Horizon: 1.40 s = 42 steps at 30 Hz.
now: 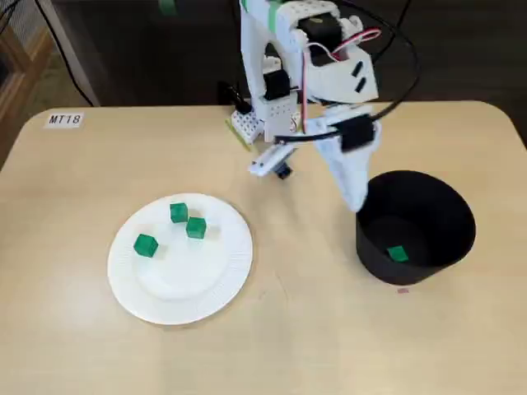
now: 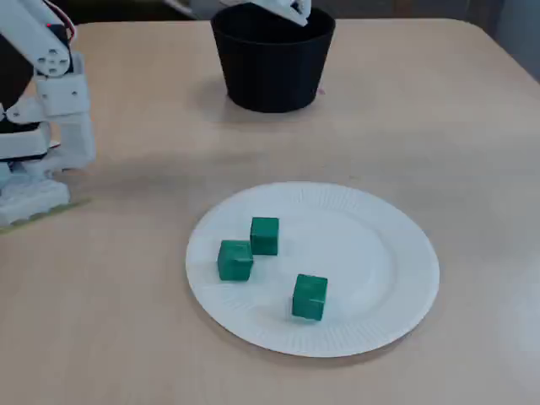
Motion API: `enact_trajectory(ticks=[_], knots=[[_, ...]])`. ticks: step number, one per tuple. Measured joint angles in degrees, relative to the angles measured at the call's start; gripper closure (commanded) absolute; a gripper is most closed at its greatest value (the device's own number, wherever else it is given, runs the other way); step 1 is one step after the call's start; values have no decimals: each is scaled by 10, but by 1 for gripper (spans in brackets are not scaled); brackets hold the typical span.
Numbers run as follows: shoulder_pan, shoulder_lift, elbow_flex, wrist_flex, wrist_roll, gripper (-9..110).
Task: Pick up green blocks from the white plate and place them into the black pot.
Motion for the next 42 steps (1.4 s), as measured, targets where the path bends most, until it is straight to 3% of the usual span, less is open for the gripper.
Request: enact_trajectory(ticks=[7,12,21,26,30,42], knots=[[241,-2,0,86,-86,104],[321,-50,0,102,-112,104],[369,-229,-118,165,-107,104],[386,-337,-210,193,-112,84],[410,-367,-222,184,-119,78],[432,-522,-337,177,-133,77]])
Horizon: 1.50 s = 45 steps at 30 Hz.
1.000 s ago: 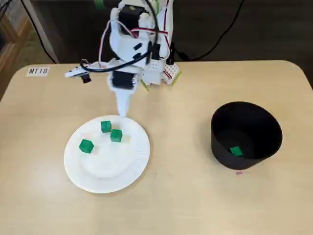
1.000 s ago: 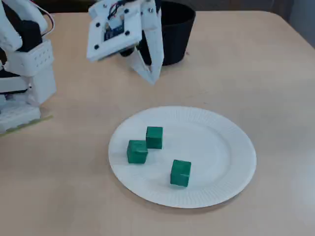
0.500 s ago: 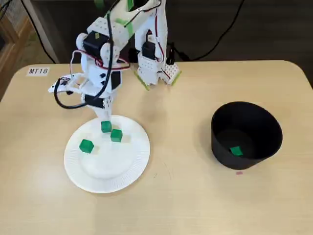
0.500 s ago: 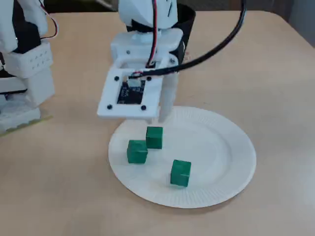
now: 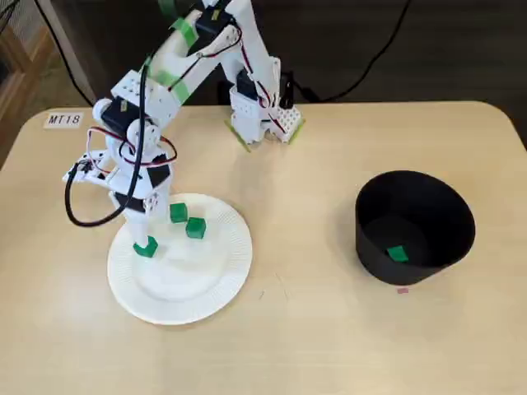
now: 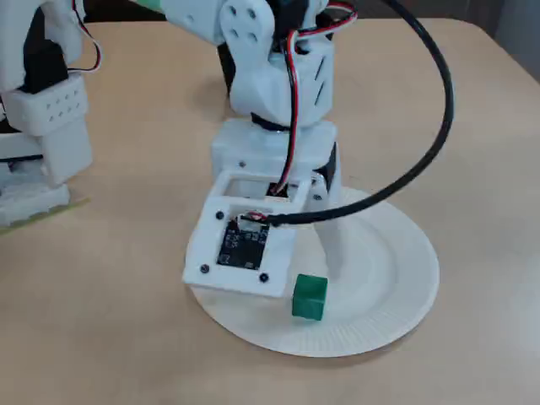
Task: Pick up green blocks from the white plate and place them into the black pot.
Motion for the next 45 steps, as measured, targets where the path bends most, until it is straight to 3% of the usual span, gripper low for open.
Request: enact_trajectory(ticks=[13,20,32,38,45], knots=[[2,-93,-89,6,5,81],[3,-124,-104,6,25,104],[-19,-120,-138,5,43,104],[-134,71,-135,6,117,104],[-439,250,-92,-76,263,104]])
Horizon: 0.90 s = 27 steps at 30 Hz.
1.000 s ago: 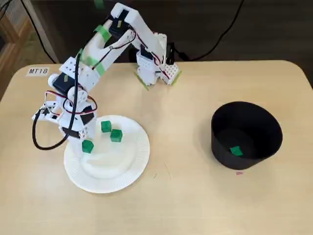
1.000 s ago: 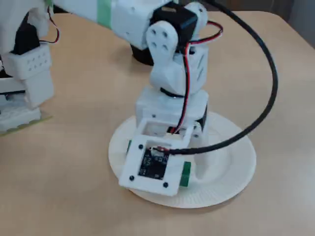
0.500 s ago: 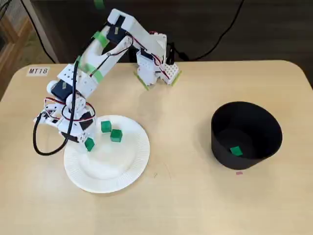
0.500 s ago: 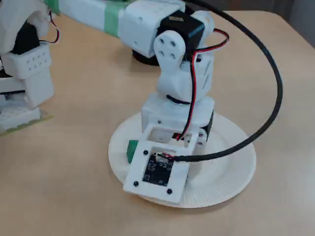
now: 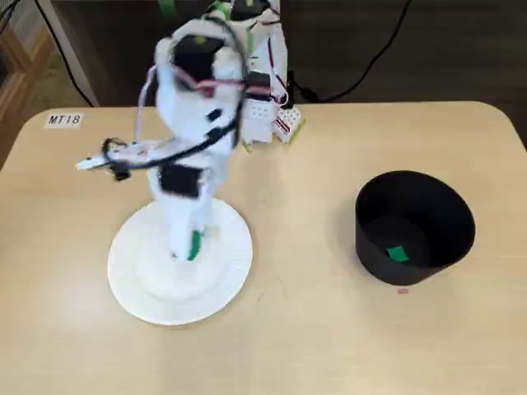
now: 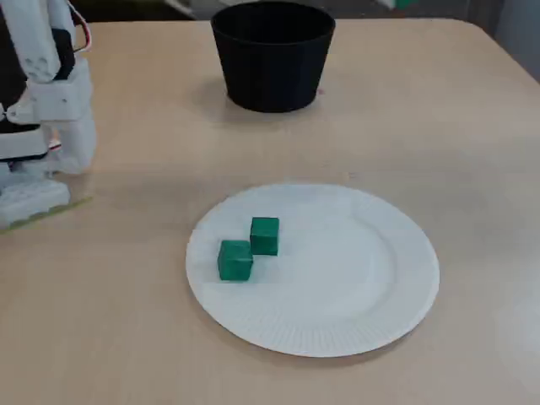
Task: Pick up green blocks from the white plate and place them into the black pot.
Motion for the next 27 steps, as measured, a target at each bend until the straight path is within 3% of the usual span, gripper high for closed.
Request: enact_trajectory(ticks=[7,13,19,22,27], knots=[[-235,114,228,-224,34,104],[-271,174,456,-345,30,104],[-277,176,539,-376,13,104],[-281,176,540,-376,11,81],[-290,183,540,-375,-4,70]])
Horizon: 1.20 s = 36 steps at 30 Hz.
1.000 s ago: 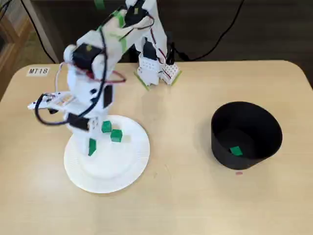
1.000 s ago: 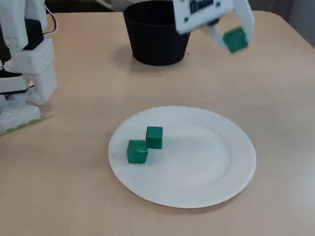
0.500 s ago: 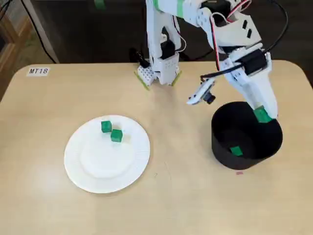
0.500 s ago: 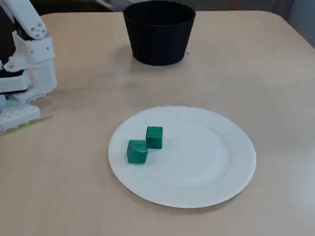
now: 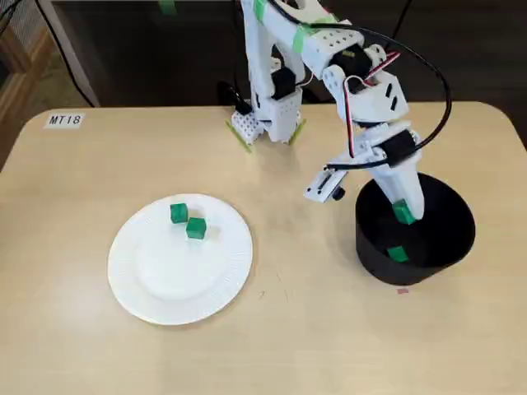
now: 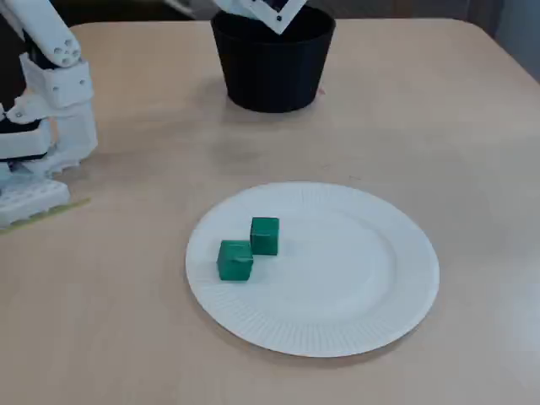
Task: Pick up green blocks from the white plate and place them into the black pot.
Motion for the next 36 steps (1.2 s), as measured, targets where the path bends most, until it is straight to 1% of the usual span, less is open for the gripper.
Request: enact_trajectory(ticks=[2,5,9,11,14,17,20,23,26,29,33,36], knots=[[-2,4,0,4,-6,70],[-2,15,0,13,-11,79],[18,25,-32,69,-23,104],[46,30,-67,120,-39,104],[117,31,-124,229,-74,104],[216,50,-143,334,-107,104],[330,54,-144,408,-144,104],[432,75,-102,405,-177,104],[496,136,5,337,-183,104],[530,146,81,288,-198,104],[552,113,86,284,-208,104],[578,79,74,303,-214,104]])
